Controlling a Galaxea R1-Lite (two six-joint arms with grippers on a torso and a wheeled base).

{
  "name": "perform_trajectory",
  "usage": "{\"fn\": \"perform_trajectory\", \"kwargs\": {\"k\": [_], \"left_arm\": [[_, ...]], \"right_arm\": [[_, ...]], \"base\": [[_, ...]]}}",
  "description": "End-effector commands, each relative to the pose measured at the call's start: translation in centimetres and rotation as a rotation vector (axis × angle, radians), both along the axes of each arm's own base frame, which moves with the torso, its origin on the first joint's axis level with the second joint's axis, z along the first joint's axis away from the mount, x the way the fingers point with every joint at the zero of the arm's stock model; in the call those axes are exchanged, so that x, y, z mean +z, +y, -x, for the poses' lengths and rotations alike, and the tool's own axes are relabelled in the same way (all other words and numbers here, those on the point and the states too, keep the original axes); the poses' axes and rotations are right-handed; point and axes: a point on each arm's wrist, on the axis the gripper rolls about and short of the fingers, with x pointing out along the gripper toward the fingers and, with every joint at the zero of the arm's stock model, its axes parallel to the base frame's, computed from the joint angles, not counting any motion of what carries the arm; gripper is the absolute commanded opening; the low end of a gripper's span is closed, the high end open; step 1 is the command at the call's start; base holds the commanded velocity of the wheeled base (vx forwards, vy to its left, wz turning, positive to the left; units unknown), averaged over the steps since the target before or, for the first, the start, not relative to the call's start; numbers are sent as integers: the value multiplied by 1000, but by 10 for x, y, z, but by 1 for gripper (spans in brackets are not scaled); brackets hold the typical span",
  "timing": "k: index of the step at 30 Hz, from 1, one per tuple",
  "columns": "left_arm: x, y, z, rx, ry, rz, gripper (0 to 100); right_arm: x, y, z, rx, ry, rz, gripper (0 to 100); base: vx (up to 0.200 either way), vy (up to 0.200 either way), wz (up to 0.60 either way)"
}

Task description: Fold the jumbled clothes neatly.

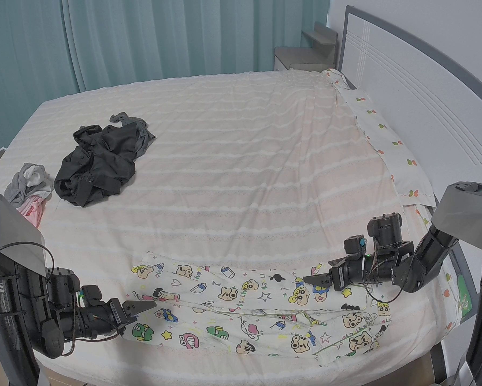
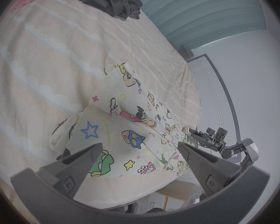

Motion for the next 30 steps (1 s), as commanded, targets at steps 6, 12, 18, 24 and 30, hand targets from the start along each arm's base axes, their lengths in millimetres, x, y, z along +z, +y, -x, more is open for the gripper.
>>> {"fn": "perform_trajectory", "kwargs": {"k": [6, 12, 18, 24, 30], "left_arm": [[0, 0, 3, 0, 0, 0, 100], [1, 0, 2, 0, -1, 0, 100], [0, 0, 3, 0, 0, 0, 100], [0, 0, 3, 0, 0, 0, 100], [1, 0, 2, 1, -1, -1, 100]], "right_arm": [[-11, 7, 0, 18, 9, 21, 0], [-8, 8, 1, 16, -16, 17, 0], [-3, 8, 6, 19, -45, 10, 0], [6, 13, 15, 43, -82, 0, 0], [13, 27, 21, 85, -106, -11, 0]], "base": [[0, 0, 0], [0, 0, 0], [0, 0, 0], [0, 0, 0], [0, 0, 0]]}}
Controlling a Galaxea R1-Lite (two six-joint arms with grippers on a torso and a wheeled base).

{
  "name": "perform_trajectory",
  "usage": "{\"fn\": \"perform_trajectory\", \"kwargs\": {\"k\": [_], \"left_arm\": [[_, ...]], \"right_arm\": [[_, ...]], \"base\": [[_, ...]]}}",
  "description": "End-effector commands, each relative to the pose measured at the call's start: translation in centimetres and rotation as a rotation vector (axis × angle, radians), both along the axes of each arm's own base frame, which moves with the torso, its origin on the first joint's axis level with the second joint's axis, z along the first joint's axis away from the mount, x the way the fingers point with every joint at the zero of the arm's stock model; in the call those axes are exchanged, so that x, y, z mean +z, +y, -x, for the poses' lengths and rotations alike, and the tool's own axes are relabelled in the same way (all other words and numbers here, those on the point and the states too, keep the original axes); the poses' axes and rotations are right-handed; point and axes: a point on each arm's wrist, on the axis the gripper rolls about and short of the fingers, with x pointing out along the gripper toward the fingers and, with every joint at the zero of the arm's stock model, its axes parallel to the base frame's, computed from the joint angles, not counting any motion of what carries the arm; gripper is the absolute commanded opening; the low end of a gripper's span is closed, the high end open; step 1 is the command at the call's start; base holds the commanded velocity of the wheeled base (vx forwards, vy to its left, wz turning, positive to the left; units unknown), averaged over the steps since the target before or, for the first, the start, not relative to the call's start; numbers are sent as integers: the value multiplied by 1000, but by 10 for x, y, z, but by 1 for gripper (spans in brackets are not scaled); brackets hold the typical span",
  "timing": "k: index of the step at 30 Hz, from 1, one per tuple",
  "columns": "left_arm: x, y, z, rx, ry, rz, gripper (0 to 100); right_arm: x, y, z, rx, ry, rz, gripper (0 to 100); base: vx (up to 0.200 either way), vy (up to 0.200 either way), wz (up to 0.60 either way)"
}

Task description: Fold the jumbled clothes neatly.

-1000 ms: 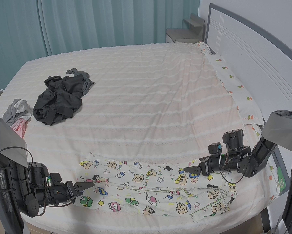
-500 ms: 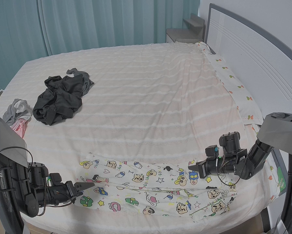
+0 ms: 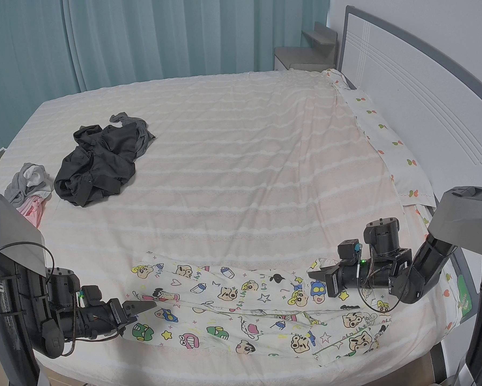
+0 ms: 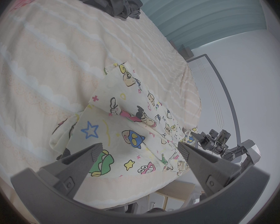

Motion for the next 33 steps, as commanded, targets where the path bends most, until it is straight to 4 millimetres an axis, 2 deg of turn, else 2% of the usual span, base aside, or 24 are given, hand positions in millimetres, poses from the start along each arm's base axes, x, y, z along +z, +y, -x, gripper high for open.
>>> {"fn": "perform_trajectory", "kwargs": {"k": [1, 10, 11, 20, 25, 28, 29, 33], "left_arm": [[1, 0, 2, 1, -2, 0, 100], [0, 0, 3, 0, -1, 0, 100], [1, 0, 2, 0, -2, 0, 100], [0, 0, 3, 0, -1, 0, 100], [0, 0, 3, 0, -1, 0, 100], [0, 0, 3, 0, -1, 0, 100], [0, 0, 3, 1, -1, -1, 100], [0, 0, 3, 1, -1, -1, 100]], "right_arm": [[6, 8, 2, 22, -20, -9, 0], [-1, 16, -8, 3, -35, 10, 0], [-2, 16, -8, 3, -32, 11, 100], [-1, 14, -8, -5, -41, 0, 100], [22, 6, -13, -76, -130, -87, 100], [34, 3, -7, -139, -110, -149, 100], [36, -1, 1, -170, -77, -188, 100], [30, -9, 23, -213, -10, -247, 100]], "base": [[0, 0, 0], [0, 0, 0], [0, 0, 0], [0, 0, 0], [0, 0, 0], [0, 0, 0], [0, 0, 0], [0, 0, 0]]}}
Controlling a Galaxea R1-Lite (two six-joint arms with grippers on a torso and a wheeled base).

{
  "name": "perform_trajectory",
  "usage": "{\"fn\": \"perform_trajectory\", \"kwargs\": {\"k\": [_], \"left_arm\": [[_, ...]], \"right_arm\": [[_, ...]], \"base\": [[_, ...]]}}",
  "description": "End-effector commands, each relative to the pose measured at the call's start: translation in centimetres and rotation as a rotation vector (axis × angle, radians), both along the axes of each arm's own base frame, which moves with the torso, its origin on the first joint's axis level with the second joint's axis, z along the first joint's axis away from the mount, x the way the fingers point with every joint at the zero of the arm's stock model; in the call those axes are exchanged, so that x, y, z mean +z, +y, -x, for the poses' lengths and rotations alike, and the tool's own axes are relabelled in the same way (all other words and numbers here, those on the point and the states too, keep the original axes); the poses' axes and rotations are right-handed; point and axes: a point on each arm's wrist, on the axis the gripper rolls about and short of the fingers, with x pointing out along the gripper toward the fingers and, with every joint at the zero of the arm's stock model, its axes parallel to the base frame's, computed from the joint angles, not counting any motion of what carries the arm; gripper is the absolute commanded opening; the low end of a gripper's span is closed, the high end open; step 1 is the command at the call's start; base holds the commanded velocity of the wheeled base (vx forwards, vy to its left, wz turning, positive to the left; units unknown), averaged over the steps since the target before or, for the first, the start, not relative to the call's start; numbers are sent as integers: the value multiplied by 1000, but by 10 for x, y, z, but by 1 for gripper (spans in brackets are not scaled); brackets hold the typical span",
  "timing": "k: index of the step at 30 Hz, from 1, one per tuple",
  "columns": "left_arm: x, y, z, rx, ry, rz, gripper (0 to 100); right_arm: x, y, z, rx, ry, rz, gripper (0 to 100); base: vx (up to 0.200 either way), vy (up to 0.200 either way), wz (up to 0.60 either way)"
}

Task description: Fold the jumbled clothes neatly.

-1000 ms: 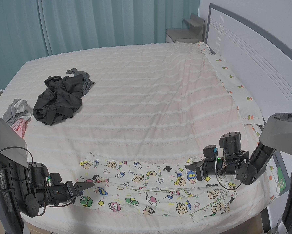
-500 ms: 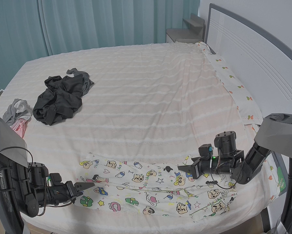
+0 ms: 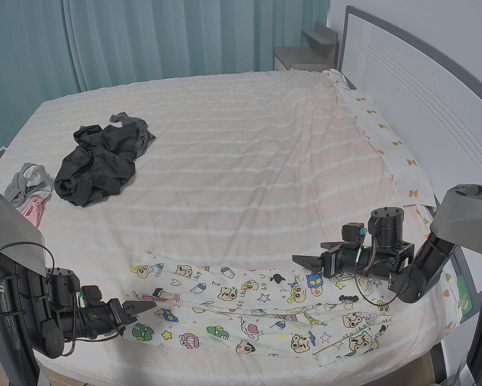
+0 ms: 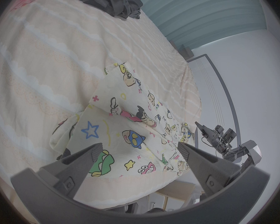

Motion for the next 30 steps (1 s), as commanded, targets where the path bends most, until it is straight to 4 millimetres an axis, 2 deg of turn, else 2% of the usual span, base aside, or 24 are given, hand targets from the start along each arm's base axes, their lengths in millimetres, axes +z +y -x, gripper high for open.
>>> {"fn": "perform_trajectory", "kwargs": {"k": [1, 4, 6, 13, 18, 22, 30], "left_arm": [[1, 0, 2, 0, -2, 1, 100], [1, 0, 2, 1, -2, 0, 100], [1, 0, 2, 1, -2, 0, 100], [1, 0, 2, 1, -2, 0, 100], [1, 0, 2, 2, -2, -1, 100], [1, 0, 2, 1, -2, 0, 100], [3, 0, 2, 2, -15, -10, 100]], "right_arm": [[6, -11, 26, -45, 42, -69, 100], [-6, -18, 46, -83, 128, -125, 100], [-14, -21, 52, -103, 178, -148, 100], [-43, -30, 55, -159, 275, -146, 100], [-49, -35, 59, -180, 310, -139, 100], [-42, -40, 61, -194, 285, -157, 100], [34, -54, 81, -236, 105, -414, 100]], "base": [[0, 0, 0], [0, 0, 0], [0, 0, 0], [0, 0, 0], [0, 0, 0], [0, 0, 0], [0, 0, 0]]}}
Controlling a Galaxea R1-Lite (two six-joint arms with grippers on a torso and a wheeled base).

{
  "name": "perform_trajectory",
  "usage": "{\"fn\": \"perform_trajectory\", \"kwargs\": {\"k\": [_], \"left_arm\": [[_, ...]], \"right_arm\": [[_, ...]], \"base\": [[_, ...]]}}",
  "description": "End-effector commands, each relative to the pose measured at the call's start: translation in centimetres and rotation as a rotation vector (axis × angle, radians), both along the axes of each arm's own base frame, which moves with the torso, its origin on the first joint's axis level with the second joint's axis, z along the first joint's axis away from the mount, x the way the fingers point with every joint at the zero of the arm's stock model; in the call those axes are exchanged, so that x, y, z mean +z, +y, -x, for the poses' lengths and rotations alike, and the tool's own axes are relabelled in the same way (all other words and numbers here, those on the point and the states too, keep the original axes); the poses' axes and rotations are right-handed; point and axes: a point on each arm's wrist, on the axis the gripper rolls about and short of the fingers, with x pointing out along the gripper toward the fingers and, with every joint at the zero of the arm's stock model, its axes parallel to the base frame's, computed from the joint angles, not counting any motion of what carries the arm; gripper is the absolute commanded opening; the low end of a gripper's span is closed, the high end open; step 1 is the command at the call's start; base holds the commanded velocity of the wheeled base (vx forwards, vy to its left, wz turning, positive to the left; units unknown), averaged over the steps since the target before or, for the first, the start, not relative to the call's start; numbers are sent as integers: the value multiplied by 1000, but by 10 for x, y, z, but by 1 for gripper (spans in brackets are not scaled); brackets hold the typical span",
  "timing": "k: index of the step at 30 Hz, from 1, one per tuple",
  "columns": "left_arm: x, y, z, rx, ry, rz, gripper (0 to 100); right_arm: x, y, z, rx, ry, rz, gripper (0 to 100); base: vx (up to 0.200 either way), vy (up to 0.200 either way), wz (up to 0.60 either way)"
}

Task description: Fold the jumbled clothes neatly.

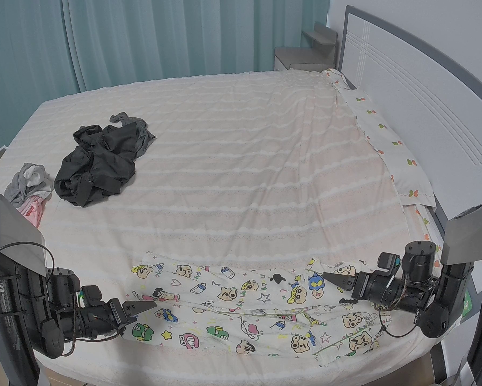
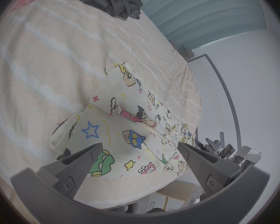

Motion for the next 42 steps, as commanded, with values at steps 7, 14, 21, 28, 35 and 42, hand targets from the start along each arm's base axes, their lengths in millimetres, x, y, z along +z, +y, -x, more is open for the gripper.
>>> {"fn": "perform_trajectory", "kwargs": {"k": [7, 14, 21, 28, 35, 42], "left_arm": [[25, 0, 1, 17, -139, -53, 100], [30, -24, -18, 80, -250, -199, 100], [19, -31, -40, 33, -243, -370, 100], [20, -40, -82, 91, -187, -514, 100], [27, -53, -93, 64, -272, -716, 100], [27, -50, -91, 47, -262, -808, 100]], "right_arm": [[87, -42, 66, -147, -159, -226, 100], [119, -65, 98, -249, -267, -316, 100], [123, -66, 107, -254, -259, -318, 100], [131, -67, 116, -246, -312, -328, 100], [133, -67, 120, -243, -325, -330, 100], [133, -67, 120, -238, -323, -330, 100]], "base": [[0, 0, 0], [0, 0, 0], [0, 0, 0], [0, 0, 0], [0, 0, 0], [0, 0, 0]]}}
